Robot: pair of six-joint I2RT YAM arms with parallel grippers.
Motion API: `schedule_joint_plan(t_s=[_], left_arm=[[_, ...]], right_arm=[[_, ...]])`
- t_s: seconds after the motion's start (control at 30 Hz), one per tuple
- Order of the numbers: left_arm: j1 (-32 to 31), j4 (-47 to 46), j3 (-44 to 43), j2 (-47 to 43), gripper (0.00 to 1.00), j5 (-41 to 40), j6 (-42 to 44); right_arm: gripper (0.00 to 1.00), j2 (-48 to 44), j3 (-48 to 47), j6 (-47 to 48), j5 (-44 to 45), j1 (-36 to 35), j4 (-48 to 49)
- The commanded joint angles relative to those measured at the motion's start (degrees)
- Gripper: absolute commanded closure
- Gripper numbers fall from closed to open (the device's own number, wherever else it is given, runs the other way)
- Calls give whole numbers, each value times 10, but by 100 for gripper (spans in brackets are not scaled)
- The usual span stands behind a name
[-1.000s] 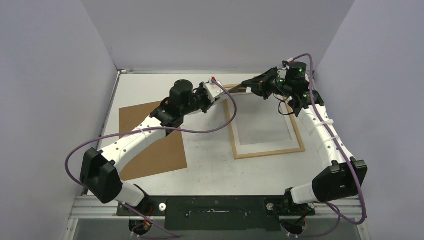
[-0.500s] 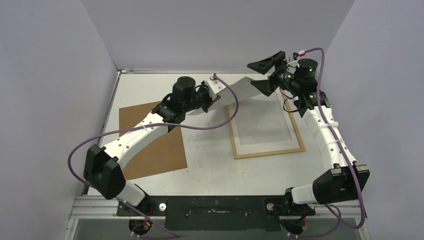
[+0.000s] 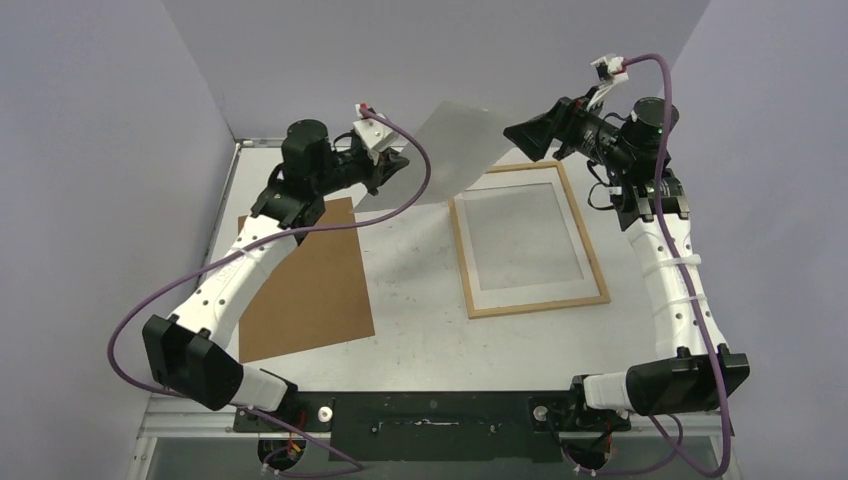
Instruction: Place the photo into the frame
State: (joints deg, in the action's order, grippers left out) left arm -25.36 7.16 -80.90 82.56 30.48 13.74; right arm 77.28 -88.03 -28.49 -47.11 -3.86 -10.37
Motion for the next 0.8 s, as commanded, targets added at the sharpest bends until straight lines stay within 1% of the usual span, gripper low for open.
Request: schedule_joint_plan(t_s=[0.0,0.17,0.27,0.33,0.43,0.53,0.63,0.77], left_arm=[[13,1,-36,-58,100,89,10],[16,29,-38,-87,100,105,42],[16,63,-50,-98,100,109,62],[16,102,-65,-100,100,115,82],[16,152,-81,-103,100,108,109],[16,170,-73,-117,100,79,134],[16,188,-69,-125,100,52,155],[16,214,-90,-119,100,36,162]], right_arm=[[10,-21,-25,259,-62,-9,-47],[10,0,-54,311,-29,-29,-58],[10,19,-85,354,-8,-49,-93],[10,29,-104,384,6,-64,-120],[10,39,-123,424,16,-86,-156],[10,43,-132,458,18,-99,-191],[11,42,-138,491,-10,-104,-234],[14,50,-171,558,-78,-105,-349]])
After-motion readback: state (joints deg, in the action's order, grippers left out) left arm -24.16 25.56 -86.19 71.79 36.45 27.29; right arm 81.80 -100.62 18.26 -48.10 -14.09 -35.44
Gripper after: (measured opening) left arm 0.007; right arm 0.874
